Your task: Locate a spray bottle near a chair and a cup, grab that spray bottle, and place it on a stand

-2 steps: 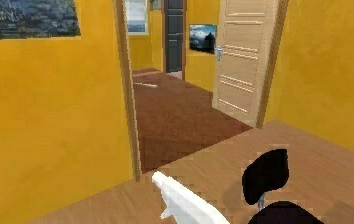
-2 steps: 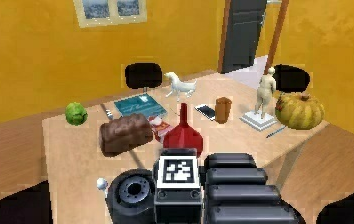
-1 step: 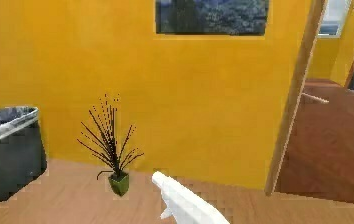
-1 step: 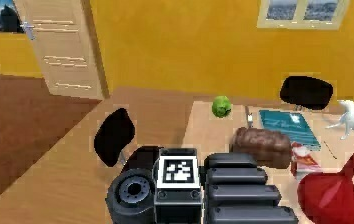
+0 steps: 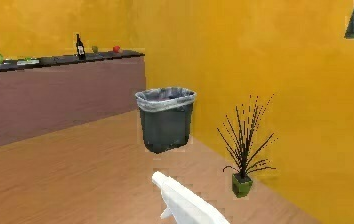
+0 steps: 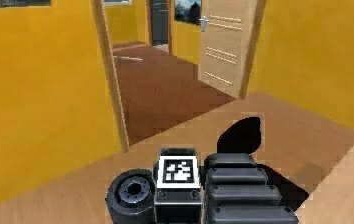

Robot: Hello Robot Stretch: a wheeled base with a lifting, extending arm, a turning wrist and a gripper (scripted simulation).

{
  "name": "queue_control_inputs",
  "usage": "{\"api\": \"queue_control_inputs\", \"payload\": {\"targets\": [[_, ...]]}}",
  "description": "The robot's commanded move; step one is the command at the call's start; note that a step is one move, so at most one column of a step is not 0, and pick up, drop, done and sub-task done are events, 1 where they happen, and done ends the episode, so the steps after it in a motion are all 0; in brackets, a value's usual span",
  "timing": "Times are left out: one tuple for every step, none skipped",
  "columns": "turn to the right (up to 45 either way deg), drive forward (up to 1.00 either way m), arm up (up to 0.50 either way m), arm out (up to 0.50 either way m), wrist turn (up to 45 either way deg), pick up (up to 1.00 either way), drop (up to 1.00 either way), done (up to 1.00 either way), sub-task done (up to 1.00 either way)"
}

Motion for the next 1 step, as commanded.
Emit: {"api": "queue_control_inputs", "payload": {"targets": [[0.0, 0.15, 0.00, 0.00, 0.0, 0.00, 0.00, 0.00, 0.00]]}}
